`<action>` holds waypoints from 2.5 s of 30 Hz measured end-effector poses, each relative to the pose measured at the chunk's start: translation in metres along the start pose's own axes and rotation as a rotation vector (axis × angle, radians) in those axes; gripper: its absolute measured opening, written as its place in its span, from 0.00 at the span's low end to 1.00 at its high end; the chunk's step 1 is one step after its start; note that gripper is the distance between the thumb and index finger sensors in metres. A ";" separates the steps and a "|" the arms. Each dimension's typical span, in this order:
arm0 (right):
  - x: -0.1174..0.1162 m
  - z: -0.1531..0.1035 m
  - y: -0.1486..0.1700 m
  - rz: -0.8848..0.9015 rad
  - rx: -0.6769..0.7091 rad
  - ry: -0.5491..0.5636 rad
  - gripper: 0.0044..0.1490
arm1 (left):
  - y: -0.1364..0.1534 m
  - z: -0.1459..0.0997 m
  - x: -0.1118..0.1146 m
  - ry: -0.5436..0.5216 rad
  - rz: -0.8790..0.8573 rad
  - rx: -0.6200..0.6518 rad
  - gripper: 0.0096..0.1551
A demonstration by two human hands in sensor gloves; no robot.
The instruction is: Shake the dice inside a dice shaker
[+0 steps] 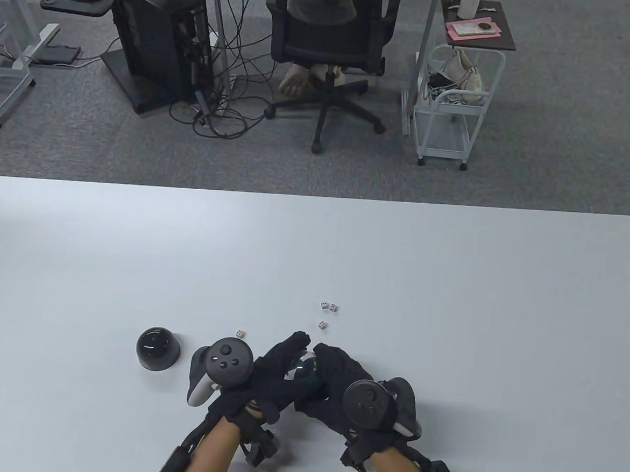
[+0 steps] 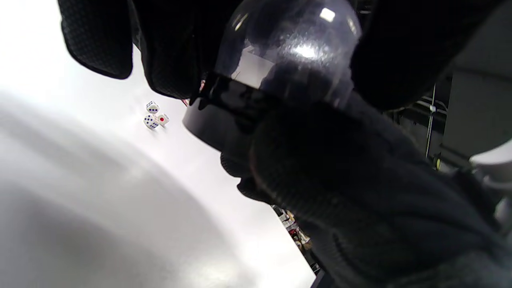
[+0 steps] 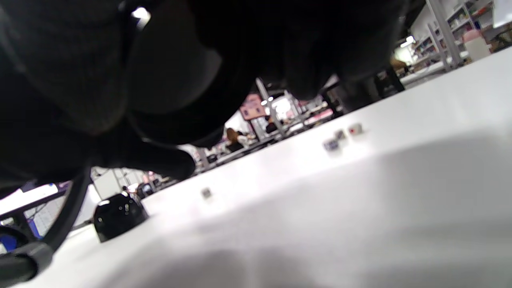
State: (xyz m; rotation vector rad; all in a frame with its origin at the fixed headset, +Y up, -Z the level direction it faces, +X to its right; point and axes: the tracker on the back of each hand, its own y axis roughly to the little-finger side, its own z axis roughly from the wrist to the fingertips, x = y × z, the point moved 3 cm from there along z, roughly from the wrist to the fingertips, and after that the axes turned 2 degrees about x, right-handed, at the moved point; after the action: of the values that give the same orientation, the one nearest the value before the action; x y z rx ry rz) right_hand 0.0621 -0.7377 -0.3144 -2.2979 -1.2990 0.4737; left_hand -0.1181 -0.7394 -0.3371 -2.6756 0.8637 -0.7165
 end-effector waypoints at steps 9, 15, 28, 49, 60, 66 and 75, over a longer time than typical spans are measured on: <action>0.001 -0.001 0.002 -0.011 -0.011 0.004 0.63 | -0.004 -0.004 -0.010 -0.068 0.011 0.004 0.52; 0.007 -0.004 0.012 0.021 -0.056 0.028 0.62 | 0.007 -0.016 -0.041 -0.244 0.093 -0.067 0.50; 0.016 -0.006 0.017 0.040 -0.091 0.055 0.62 | 0.048 -0.020 -0.060 -0.199 0.510 -0.419 0.49; 0.031 -0.004 0.014 0.061 -0.106 0.087 0.62 | 0.066 -0.019 -0.053 -0.070 0.583 -0.540 0.52; 0.033 0.025 0.015 0.003 -0.175 0.032 0.61 | 0.034 -0.045 -0.088 -0.213 0.584 -0.304 0.45; 0.011 0.043 0.015 -0.010 -0.234 -0.053 0.61 | 0.041 -0.060 -0.091 -0.251 0.632 -0.258 0.44; -0.018 0.058 0.023 -0.058 -0.332 -0.177 0.61 | 0.036 -0.067 -0.091 -0.242 0.575 -0.221 0.44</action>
State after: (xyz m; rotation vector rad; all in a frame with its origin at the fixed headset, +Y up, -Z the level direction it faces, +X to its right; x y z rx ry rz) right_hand 0.0402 -0.7513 -0.3738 -2.5227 -1.6320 0.4803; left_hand -0.2346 -0.7190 -0.3272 -2.4112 1.6098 -0.1673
